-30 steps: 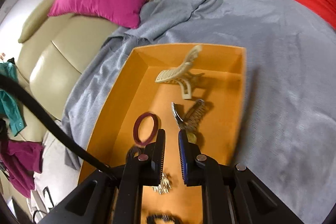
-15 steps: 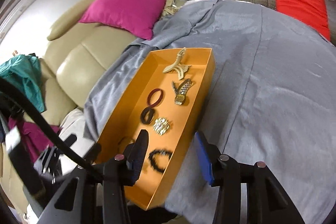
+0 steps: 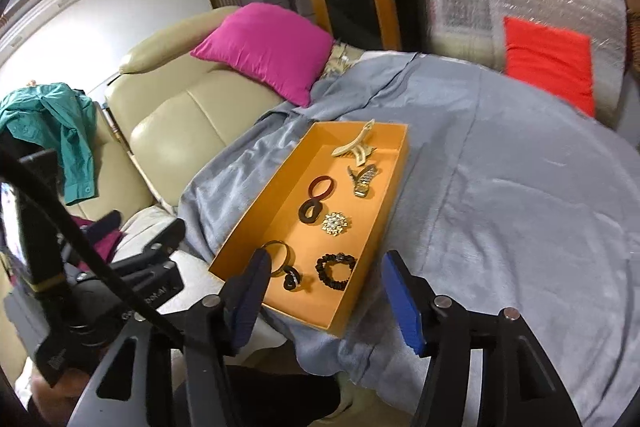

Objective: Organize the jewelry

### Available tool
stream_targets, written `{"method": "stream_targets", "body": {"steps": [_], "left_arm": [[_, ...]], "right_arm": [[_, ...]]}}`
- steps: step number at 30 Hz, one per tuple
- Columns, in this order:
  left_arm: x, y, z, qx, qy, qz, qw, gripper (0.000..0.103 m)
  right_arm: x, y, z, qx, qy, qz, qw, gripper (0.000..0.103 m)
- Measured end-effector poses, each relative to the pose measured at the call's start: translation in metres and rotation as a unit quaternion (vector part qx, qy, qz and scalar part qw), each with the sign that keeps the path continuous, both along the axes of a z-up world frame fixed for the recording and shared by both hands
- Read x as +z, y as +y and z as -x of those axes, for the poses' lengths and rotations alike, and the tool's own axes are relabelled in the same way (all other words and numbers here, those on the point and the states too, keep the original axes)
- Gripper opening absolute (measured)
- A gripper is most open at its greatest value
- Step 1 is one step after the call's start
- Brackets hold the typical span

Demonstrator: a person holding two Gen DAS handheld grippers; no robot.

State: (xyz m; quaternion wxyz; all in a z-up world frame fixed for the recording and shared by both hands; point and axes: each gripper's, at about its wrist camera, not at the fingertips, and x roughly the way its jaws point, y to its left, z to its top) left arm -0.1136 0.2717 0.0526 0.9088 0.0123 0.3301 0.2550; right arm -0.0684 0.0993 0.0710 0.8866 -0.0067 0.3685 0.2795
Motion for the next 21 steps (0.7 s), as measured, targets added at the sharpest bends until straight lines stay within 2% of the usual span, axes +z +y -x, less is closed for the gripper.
{"method": "stream_targets", "body": {"steps": [11, 21], "left_arm": [[0.019, -0.004, 0.030, -0.001, -0.020, -0.003, 0.9998, 0.091], [0.020, -0.003, 0.035, 0.009, -0.022, -0.005, 0.9997, 0.091]], "right_arm": [[0.012, 0.007, 0.041, -0.030, -0.039, 0.013, 0.999, 0.064], [0.012, 0.009, 0.046, -0.027, -0.041, 0.014, 0.999, 0.065]]}}
